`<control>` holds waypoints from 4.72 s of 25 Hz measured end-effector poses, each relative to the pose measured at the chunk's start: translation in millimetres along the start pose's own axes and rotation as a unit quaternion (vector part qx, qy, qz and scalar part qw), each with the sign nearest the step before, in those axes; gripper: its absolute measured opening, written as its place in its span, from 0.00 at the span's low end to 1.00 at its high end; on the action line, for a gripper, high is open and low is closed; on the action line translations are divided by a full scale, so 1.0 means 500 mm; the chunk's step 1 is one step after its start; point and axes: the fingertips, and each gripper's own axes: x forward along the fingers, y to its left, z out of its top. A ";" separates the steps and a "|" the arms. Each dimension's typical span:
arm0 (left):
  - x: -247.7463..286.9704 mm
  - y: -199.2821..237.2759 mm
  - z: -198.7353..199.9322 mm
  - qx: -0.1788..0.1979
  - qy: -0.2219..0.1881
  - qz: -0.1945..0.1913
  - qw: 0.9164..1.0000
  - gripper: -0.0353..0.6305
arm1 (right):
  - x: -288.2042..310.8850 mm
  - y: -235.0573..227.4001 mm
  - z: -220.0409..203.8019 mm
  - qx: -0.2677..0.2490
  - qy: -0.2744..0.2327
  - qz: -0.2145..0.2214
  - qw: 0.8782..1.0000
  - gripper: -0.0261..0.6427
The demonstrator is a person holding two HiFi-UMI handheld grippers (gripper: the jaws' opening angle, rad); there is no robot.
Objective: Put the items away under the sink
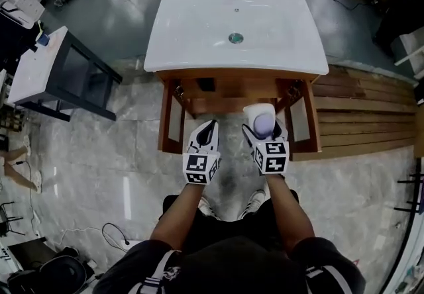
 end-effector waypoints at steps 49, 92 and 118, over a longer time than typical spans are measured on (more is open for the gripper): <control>0.219 0.071 -0.450 0.031 -0.012 0.005 0.999 0.06 | 0.533 -0.193 -0.138 -0.017 0.013 -0.044 0.999 0.74; 0.236 0.136 -0.379 0.049 -0.024 0.029 0.998 0.06 | 0.535 -0.210 -0.039 -0.030 -0.021 -0.054 0.998 0.74; 0.113 0.042 -0.168 0.006 -0.083 -0.016 0.996 0.06 | 0.125 0.018 -0.038 -0.124 -0.183 -0.034 0.975 0.07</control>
